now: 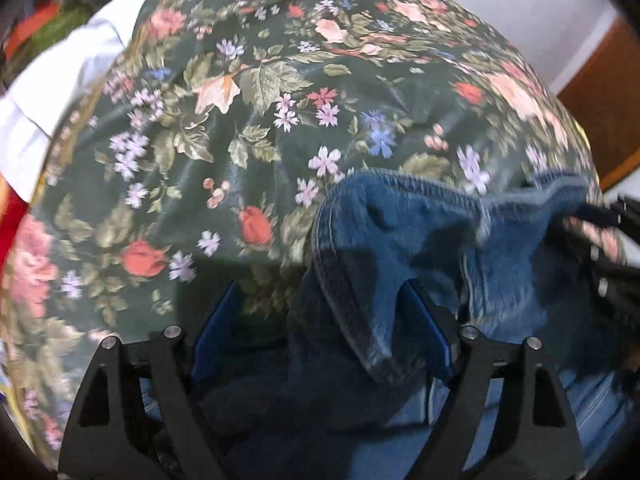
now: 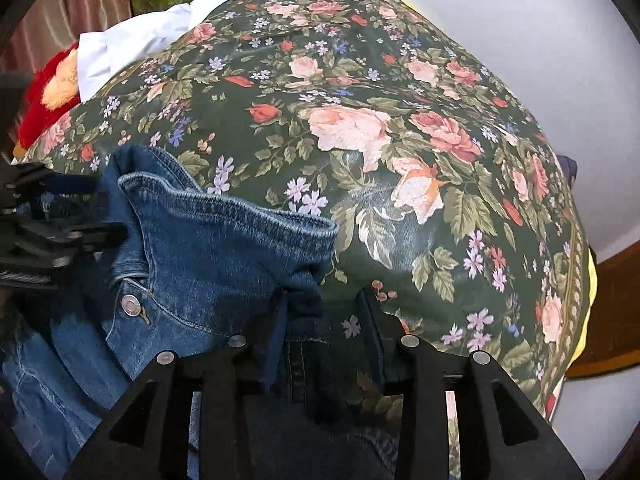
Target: Fold large clothes
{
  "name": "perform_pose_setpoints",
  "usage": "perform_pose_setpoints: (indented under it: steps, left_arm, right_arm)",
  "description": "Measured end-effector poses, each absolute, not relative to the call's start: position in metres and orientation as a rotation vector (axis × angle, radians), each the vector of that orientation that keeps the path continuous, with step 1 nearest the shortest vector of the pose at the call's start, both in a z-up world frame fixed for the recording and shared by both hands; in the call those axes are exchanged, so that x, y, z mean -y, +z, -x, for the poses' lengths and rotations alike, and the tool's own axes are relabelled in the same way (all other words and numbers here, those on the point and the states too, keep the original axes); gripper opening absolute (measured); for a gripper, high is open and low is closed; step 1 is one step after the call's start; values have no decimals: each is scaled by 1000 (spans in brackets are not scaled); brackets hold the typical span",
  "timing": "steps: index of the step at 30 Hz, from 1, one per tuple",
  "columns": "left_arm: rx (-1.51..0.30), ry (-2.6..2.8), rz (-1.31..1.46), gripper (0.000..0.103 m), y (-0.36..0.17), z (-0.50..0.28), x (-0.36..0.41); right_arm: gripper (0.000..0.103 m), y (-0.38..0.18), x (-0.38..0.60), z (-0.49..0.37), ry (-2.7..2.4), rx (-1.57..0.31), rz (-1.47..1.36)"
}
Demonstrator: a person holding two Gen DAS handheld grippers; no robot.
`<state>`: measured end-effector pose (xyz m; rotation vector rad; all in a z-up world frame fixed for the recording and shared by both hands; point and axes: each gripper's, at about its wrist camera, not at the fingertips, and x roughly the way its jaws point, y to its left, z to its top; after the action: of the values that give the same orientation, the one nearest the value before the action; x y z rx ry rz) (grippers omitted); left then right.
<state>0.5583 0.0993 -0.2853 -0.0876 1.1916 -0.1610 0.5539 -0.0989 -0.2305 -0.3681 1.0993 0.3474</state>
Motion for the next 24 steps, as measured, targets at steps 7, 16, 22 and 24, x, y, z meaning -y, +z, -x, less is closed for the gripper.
perform_pose_setpoints:
  steps: [7, 16, 22, 24]
  left_arm:
    - [-1137, -116, 106, 28, -279, -562, -85]
    - [-997, -117, -13, 20, -221, -537, -79]
    - [-921, -116, 8, 17, -166, -528, -86]
    - [-912, -122, -14, 17, -159, -518, -87]
  right_arm:
    - [35, -231, 91, -553, 337, -1060, 377]
    - [10, -201, 94, -544, 391, -987, 239]
    - [6, -140, 95, -547, 329, -866, 217]
    - [6, -111, 99, -545, 342, -828, 164]
